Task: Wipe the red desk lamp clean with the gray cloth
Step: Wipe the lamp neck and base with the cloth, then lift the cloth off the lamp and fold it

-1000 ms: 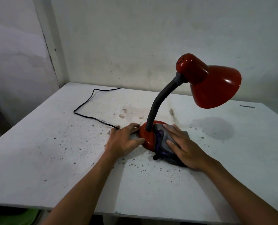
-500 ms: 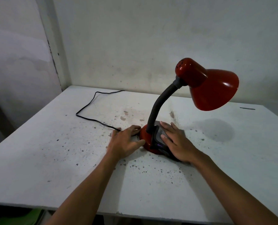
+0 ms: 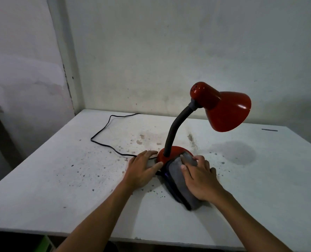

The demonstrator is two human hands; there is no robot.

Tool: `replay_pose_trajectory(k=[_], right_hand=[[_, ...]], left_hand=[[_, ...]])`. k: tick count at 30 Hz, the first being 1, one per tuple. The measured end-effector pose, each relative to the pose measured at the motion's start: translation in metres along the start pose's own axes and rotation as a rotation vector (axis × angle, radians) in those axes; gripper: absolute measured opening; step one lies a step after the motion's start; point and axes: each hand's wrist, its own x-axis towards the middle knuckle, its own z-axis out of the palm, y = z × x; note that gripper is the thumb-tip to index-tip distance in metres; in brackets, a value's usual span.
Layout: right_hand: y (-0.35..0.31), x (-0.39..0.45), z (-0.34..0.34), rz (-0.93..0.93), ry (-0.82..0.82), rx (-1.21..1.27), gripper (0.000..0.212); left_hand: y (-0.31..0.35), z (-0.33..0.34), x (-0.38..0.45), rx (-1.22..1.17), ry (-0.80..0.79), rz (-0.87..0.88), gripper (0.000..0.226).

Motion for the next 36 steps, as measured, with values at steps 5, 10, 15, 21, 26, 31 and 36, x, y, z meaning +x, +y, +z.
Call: replay_pose_trajectory(k=[5, 10, 15, 21, 26, 31, 36], right_hand=[[-0.008, -0.004, -0.001, 0.134, 0.009, 0.316, 0.048], [-0.010, -0.013, -0.003, 0.084, 0.146, 0.346, 0.043], [-0.012, -0.027, -0.025, -0.162, 0.182, 0.706, 0.030], [-0.033, -0.034, -0.087, -0.397, 0.313, 0.879, 0.021], [-0.064, -0.028, -0.174, -0.516, 0.532, 0.997, 0.023], [-0.076, -0.018, -0.260, -0.666, 0.462, 0.893, 0.069], [-0.079, -0.009, -0.321, -0.668, 0.460, 0.604, 0.090]], left_hand=[[0.010, 0.001, -0.024, 0.043, 0.036, -0.002, 0.076], [0.021, -0.001, -0.027, 0.154, -0.024, -0.094, 0.068], [0.031, -0.017, -0.027, -0.160, -0.076, -0.232, 0.040], [0.072, -0.074, -0.026, -0.911, 0.063, -0.071, 0.027], [0.131, -0.141, -0.009, -0.900, -0.041, 0.348, 0.111], [0.183, -0.207, 0.024, -0.596, 0.104, 0.517, 0.078], [0.222, -0.267, 0.049, -0.332, 0.218, 0.520, 0.084]])
